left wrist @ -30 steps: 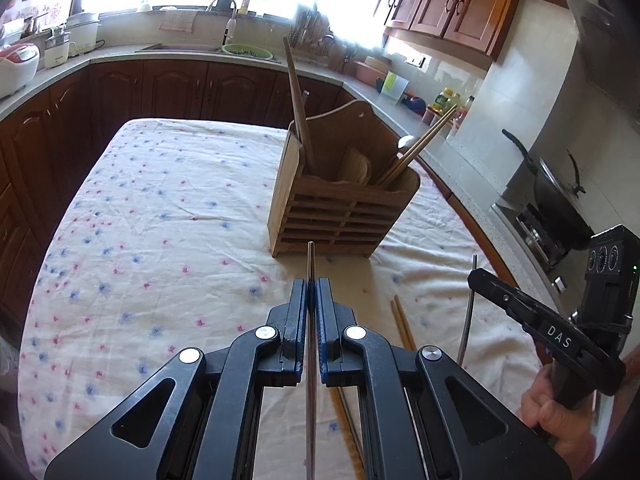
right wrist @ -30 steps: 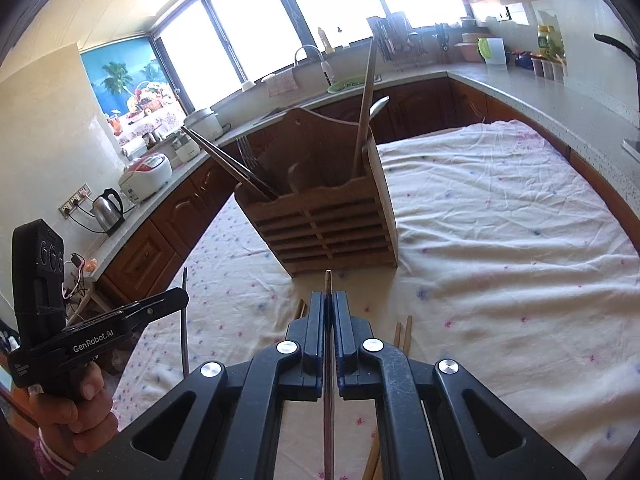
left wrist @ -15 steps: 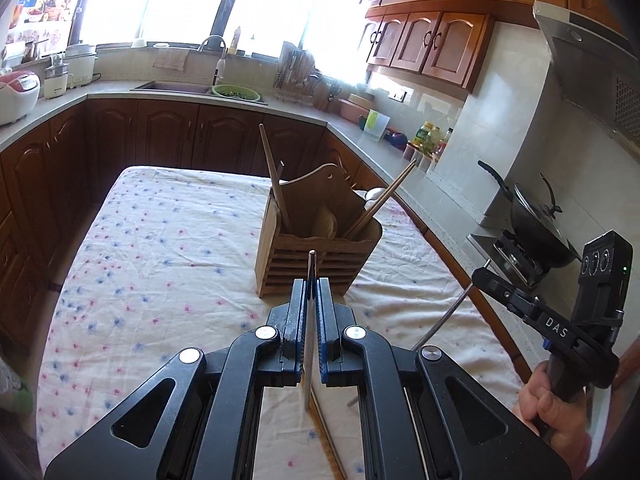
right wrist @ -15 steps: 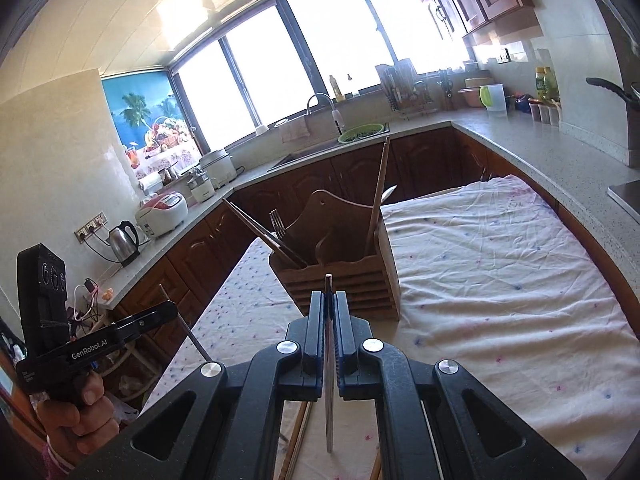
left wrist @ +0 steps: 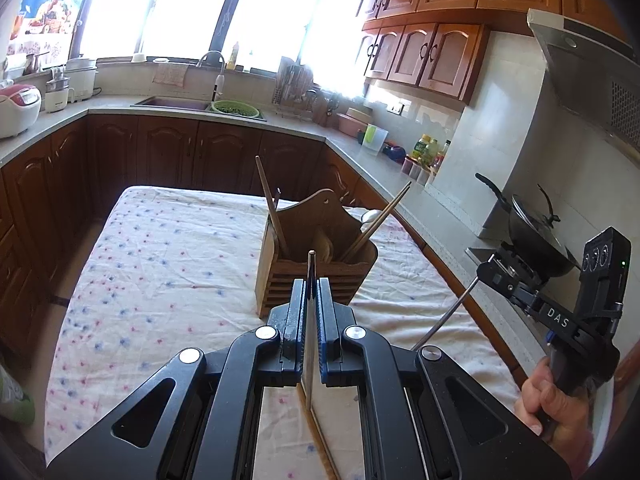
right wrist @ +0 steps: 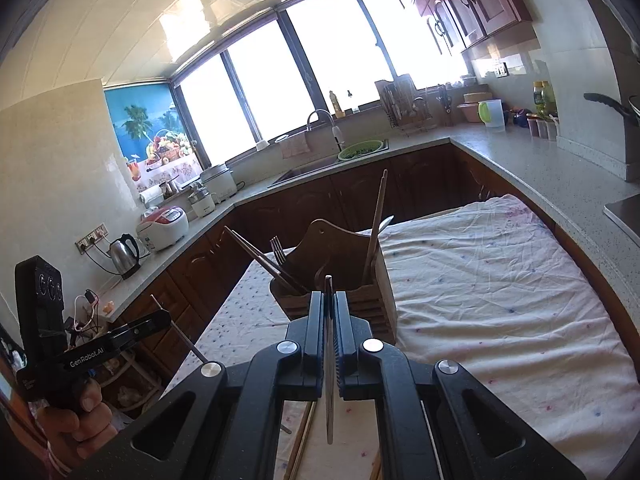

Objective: Organize utensils
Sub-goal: 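Lift a metal chopstick with the left tool while the right tool lifts another chopstick, then lower both chopsticks into the holder and open both tools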

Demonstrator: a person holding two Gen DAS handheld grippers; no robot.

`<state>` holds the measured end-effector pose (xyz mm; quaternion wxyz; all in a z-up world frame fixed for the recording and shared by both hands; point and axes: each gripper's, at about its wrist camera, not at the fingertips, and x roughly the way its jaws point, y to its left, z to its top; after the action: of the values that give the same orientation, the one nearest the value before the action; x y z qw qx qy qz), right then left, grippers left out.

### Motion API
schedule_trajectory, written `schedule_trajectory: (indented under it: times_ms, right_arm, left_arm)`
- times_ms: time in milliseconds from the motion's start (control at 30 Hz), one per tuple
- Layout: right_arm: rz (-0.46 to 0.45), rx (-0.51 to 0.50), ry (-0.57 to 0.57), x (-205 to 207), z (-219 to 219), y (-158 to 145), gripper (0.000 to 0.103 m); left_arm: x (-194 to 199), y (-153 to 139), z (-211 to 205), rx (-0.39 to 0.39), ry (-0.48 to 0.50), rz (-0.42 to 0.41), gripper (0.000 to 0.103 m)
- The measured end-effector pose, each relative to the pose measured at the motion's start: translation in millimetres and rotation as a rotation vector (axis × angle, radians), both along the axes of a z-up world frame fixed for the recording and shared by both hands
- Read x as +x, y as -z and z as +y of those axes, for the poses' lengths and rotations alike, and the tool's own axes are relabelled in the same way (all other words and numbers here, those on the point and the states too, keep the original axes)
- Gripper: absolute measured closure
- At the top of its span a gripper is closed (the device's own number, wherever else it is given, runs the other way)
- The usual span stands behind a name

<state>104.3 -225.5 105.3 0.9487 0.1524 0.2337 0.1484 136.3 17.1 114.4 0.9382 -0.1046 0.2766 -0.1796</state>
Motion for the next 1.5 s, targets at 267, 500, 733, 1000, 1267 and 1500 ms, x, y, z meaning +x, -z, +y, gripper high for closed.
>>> schedule_trajectory:
  times_ms: [267, 500, 733, 1000, 1267, 1500]
  right_arm:
    - [-0.041, 0.010, 0.020, 13, -6, -16, 0.099]
    - [-0.101, 0.029, 0.047, 33, -14, -38, 0.099]
    - [-0.183, 0.041, 0.098, 57, -21, -69, 0.099]
    - [-0.218, 0.045, 0.159, 91, -26, -78, 0.099]
    - [-0.187, 0.010, 0.168, 111, -16, -48, 0.099]
    - [-0.112, -0.002, 0.159, 123, -12, -15, 0.099]
  left_arm:
    - [10, -20, 3, -0.011, -0.020, -0.051, 0.099]
    - [26, -48, 7, -0.015, -0.046, -0.125, 0.099]
    - [48, -78, 10, -0.032, -0.086, -0.221, 0.099]
    - [86, -74, 2, -0.045, -0.136, -0.242, 0.099]
    - [106, -31, -15, -0.013, -0.152, -0.208, 0.099]
    - [112, 3, -18, 0.002, -0.152, -0.140, 0.099]
